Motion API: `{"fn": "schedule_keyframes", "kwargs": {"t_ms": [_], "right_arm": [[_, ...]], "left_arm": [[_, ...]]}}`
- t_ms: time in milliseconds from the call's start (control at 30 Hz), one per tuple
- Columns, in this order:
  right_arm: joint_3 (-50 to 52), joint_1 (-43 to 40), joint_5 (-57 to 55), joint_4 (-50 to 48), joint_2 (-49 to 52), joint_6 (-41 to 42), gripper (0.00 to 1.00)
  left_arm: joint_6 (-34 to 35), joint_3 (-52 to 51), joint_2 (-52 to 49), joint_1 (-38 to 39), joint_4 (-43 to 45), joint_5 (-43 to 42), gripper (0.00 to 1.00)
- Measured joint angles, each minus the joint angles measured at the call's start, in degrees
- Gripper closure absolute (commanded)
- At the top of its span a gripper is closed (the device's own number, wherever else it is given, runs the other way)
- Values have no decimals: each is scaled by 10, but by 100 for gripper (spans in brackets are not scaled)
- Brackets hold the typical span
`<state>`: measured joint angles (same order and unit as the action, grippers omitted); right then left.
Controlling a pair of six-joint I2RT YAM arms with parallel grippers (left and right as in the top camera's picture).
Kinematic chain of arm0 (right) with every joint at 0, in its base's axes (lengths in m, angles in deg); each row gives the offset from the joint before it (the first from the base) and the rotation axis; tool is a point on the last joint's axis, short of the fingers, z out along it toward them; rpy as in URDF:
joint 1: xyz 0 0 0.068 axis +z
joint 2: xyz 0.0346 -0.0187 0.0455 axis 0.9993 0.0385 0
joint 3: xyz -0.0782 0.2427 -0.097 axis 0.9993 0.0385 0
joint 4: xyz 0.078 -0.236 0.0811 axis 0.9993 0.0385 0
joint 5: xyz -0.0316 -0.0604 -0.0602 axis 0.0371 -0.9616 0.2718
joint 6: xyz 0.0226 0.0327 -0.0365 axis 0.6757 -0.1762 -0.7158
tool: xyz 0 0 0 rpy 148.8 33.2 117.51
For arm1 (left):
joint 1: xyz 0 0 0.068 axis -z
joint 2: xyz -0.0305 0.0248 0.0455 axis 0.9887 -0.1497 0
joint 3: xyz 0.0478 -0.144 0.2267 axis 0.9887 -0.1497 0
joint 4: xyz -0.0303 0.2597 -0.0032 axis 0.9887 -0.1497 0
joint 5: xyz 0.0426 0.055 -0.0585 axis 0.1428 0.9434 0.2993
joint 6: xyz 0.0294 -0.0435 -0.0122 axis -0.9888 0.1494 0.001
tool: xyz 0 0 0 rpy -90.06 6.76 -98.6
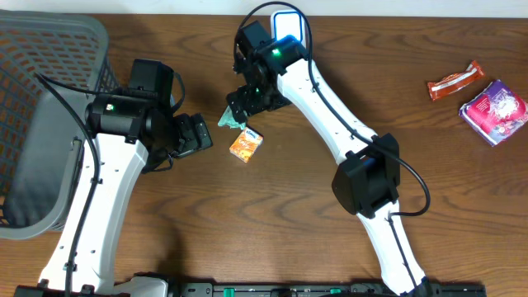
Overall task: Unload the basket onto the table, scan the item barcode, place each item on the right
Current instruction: 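Reach the right gripper to the mint-green pack and grasp it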
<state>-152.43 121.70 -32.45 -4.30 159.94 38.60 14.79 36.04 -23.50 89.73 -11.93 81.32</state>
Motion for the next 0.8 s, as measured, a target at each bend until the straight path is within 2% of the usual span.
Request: {"fn": "schedule_keyframes", "kwargs": {"t_ms": [67, 133, 167, 267, 333, 533, 667, 800], "right_arm": [[7, -4, -5, -7, 0, 5, 1], [17, -6, -10, -14, 0, 9, 8], [25, -6, -11, -21, 0, 11, 15], [49, -6, -3, -41, 0, 17, 16], [73, -6, 10, -67, 0, 18, 21], [140, -6, 39, -190, 0, 97, 20], [146, -6, 86, -271, 0, 135, 20], [146, -6, 102, -289, 0, 173, 21]], "left_arm": [[0, 0, 0, 0, 0, 0, 2], [0, 0, 0, 0, 0, 0, 2], [0, 0, 0, 0, 0, 0, 2], [0, 0, 0, 0, 0, 0, 2], [0, 0, 0, 0, 0, 0, 2], [0, 0, 0, 0, 0, 0, 2], [0, 0, 0, 0, 0, 0, 2], [0, 0, 0, 0, 0, 0, 2]]}}
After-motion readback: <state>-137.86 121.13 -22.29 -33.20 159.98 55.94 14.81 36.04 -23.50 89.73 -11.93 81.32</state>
